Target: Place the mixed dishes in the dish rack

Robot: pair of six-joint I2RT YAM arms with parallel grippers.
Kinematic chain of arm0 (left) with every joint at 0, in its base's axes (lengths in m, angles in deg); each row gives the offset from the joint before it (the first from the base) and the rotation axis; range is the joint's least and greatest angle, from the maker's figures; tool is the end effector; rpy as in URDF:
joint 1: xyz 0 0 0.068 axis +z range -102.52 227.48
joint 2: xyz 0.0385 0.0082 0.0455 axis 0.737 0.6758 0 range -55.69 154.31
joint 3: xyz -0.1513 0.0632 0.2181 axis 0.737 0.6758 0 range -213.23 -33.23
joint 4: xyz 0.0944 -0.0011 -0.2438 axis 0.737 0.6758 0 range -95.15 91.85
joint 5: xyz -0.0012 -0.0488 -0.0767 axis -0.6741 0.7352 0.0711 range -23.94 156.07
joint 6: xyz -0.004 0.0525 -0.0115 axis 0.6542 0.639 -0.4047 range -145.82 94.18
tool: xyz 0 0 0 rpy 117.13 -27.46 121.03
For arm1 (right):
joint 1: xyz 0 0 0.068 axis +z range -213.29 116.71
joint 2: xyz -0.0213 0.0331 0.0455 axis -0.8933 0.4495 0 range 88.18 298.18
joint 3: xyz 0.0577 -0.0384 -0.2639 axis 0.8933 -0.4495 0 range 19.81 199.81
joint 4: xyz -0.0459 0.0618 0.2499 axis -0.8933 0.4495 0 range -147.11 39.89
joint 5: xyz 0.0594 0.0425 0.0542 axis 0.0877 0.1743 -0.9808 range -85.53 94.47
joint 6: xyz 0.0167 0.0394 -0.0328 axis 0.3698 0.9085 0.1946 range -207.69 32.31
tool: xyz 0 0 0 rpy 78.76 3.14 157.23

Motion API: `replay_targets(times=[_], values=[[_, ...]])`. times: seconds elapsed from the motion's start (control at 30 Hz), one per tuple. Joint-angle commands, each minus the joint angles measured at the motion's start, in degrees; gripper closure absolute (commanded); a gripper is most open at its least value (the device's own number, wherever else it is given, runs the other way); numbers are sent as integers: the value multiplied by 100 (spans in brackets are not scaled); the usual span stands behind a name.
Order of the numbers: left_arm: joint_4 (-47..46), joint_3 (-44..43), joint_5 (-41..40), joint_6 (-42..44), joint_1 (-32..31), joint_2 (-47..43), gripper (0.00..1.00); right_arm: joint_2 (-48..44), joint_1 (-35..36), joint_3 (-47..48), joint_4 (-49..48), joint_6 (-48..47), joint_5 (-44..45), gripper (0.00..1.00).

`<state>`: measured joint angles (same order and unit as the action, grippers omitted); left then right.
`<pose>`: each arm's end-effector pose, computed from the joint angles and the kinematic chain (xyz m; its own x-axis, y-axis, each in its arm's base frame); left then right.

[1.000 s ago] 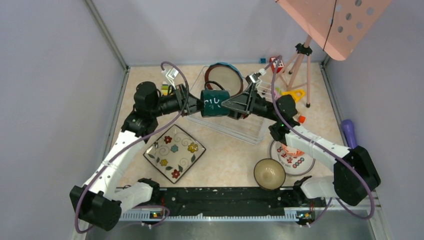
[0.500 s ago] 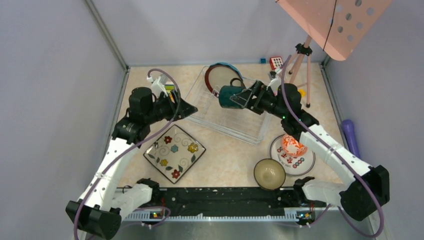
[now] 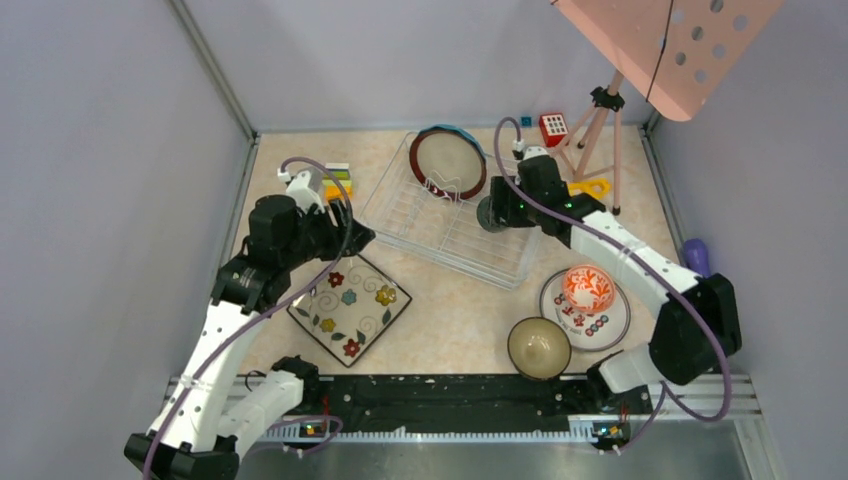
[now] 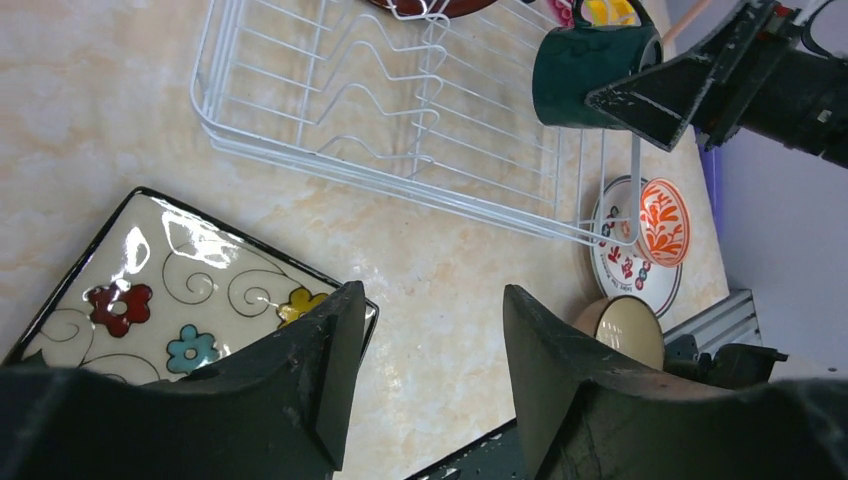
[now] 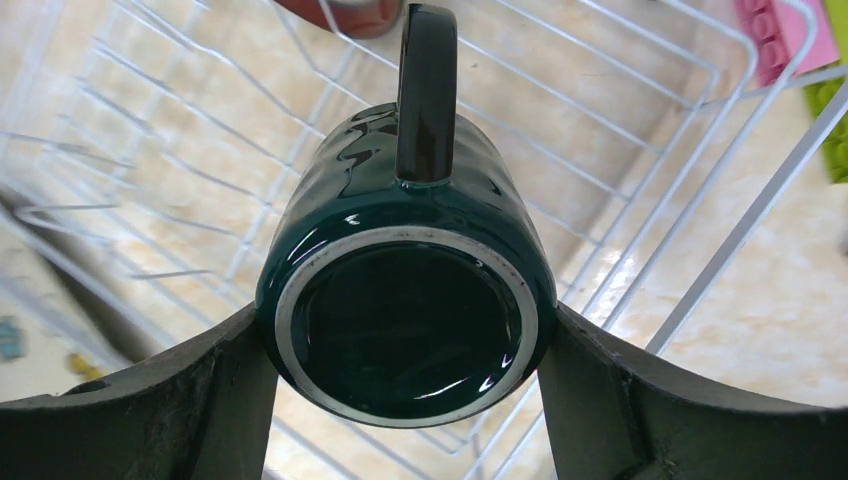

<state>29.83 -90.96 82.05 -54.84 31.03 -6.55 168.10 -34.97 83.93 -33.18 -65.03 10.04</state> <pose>0.1674 -0.0595 0.3610 -0.6197 -0.3032 -0.7239 0.2381 0.8063 -0.5415 0.2746 0.1440 0.2945 -0.6759 0.0713 -0.7335 -0.1584 0.9580 0.2391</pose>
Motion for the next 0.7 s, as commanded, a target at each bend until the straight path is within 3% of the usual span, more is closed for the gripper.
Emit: replay_targets(times=[0.0,0.33,0.53,0.67], values=[[89,113,-251,346,32,-131,42,465,-8,843,-101,-1119,663,89],[67,264,-303,550,28,-109,41,1530,-35,1555,-251,-2061,1148,89],[7,376,-199,617,28,-105,41,1685,-316,1569,-725,-2894,158,89],[-24,394,-178,658,28,-97,41,2087,-535,2018,-292,-3202,-256,88]])
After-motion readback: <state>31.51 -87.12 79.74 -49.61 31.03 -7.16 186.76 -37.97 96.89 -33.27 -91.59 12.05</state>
